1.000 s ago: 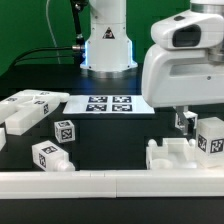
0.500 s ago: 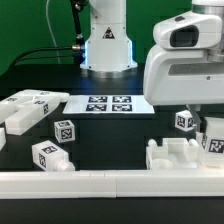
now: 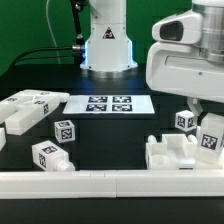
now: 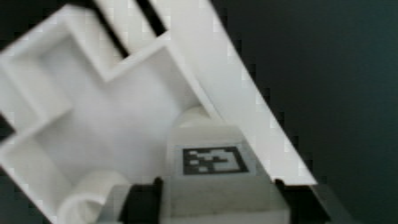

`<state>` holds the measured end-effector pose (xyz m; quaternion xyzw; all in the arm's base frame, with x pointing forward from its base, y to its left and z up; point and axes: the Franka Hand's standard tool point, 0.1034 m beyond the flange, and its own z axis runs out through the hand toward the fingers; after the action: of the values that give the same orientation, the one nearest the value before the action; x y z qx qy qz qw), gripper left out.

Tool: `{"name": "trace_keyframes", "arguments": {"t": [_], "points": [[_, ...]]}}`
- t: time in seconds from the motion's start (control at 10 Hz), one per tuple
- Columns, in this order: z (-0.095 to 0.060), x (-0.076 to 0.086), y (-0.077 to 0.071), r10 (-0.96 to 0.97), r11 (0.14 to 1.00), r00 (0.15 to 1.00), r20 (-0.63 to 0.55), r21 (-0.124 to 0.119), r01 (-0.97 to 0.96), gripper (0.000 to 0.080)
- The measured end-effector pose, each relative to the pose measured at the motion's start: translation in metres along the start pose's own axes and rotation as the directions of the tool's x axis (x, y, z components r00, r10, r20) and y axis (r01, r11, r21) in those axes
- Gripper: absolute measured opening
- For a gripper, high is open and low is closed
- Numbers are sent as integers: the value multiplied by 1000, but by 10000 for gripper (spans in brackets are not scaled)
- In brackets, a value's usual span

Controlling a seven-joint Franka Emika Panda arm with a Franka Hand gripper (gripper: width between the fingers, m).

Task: Assemble chair

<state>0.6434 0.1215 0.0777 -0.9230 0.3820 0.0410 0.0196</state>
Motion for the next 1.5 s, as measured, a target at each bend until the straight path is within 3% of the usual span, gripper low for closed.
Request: {"name": "trace_keyframes", "arguments": {"t": [0.2,0.3,0.5,0.6,0.7,0.8,0.9,1.3,1.4,1.5], "points": [[0,-1,-3,238,971,971,3,9,-238,287],[-1,1,-7,374,926,927,8,39,-374,287],[-1,2,-7,458,888,889,14,43,-458,287],[0,1,-6,377,925,926,9,39,-377,287],[0,0,-5,295,955,955,4,28,-295,350],[-1,-1,-4,200,980,980,2,14,-200,535],[-1,0,-4,73,997,997,-9,10,-72,617],[-1,3,-3,-264,965,964,-23,5,264,649],[-2,13,-7,-461,885,878,-129,3,465,649],[-1,11,-7,-472,877,865,-168,14,481,649]]}}
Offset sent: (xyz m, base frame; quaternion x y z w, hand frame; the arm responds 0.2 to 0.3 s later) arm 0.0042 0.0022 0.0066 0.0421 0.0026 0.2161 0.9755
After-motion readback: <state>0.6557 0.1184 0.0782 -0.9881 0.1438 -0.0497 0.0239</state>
